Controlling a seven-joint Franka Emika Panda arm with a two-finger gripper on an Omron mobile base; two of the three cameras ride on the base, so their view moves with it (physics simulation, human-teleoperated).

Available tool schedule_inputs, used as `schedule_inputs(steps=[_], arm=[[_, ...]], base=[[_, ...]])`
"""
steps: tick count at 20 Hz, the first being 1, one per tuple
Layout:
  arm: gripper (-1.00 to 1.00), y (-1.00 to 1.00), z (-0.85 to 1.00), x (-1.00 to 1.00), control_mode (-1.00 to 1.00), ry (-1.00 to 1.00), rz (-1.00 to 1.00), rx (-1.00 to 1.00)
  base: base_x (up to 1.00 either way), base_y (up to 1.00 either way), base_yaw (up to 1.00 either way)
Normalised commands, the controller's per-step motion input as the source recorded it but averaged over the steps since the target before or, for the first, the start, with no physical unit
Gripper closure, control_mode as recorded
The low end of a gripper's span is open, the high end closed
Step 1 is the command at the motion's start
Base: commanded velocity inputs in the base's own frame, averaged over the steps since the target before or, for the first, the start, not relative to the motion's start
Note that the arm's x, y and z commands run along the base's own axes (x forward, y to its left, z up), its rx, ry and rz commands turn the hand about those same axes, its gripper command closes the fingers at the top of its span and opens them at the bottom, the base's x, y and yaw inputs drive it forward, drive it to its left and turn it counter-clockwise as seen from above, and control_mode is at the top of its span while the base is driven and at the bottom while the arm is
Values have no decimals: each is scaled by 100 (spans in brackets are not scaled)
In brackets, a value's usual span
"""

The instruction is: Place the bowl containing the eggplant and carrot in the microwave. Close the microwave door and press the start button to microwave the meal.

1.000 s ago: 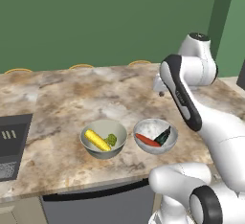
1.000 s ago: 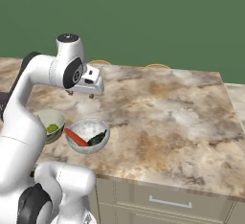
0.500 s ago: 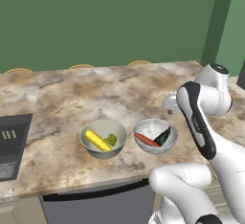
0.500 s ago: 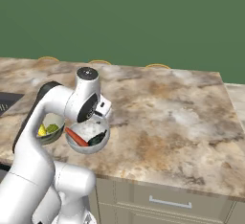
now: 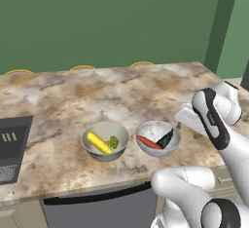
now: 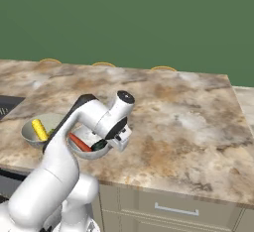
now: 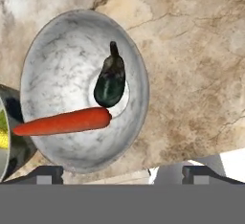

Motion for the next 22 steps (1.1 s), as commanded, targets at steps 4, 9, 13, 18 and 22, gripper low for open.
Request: schedule_inputs(steps=[4,9,13,18,22], arm=[[-100,0,-36,24,-100,17,0,3],[-100,0,-50,19,-100,5,0,0],[-100,0,-43,13,-100,0,0,0],[-100,9,-31,18,-100,0,0,0],[-100,7,-21,19,-100,0,0,0]], base=[[0,0,0],[0,0,0],[0,0,0],[0,0,0],[0,0,0]])
